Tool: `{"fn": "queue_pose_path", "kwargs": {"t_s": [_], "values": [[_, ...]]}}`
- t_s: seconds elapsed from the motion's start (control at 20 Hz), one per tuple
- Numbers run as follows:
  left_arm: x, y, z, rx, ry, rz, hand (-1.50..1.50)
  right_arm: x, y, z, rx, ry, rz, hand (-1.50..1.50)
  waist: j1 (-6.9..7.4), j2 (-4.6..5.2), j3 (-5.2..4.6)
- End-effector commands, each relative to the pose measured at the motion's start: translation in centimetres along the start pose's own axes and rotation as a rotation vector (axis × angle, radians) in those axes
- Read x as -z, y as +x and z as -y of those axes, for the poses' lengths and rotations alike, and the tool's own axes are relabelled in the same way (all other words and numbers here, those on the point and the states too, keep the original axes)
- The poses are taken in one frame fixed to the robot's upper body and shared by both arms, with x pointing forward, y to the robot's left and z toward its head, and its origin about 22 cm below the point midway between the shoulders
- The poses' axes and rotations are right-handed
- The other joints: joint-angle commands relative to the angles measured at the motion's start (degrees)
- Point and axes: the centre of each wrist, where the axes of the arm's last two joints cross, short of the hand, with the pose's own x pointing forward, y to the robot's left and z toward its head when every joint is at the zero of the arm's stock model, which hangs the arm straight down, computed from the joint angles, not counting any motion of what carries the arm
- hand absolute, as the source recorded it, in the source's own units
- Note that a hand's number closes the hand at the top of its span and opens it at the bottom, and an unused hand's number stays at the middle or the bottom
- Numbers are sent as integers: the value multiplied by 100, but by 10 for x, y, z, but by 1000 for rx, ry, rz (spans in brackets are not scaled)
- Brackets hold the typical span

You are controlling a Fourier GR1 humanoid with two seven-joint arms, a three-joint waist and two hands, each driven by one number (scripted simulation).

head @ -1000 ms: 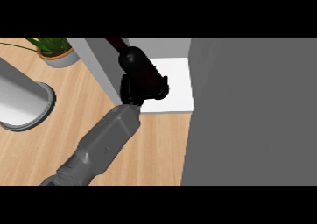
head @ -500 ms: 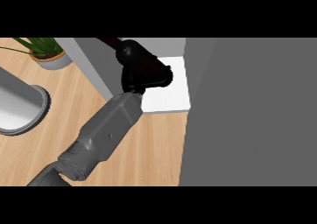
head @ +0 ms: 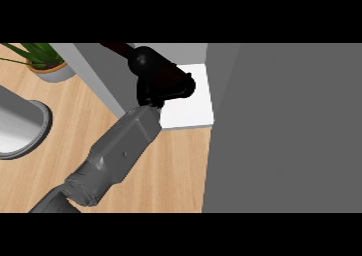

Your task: Pick up the wine, place it into the cabinet and close the cabinet

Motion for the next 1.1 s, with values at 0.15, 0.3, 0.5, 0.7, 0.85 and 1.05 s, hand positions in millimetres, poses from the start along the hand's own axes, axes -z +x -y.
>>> {"fn": "queue_pose_path", "kwargs": {"t_s": [0.15, 0.3, 0.5, 0.7, 0.85, 1.05], "values": [[-13, -12, -1, 17, 2, -55, 150, 8, 5, -3, 13, 25, 10, -150, -156, 30, -4], [-22, -20, -6, 41, -6, -51, 150, 18, -8, 2, 13, 13, 17, -150, -144, 49, -2], [-30, -26, -4, 35, -2, -53, 150, 7, -4, 1, 9, 33, 18, -150, -220, 37, -4], [-23, -14, 12, -39, 19, -50, 150, 16, -3, -3, 23, 49, 18, -150, -252, 68, -9], [-20, -8, 20, -58, 55, -25, 150, 5, -3, -3, 31, 47, 23, -150, -333, 73, -3], [-28, -15, 15, -71, 101, -13, -150, 8, -10, -1, 14, 56, -7, -150, -297, 75, -4]]}}
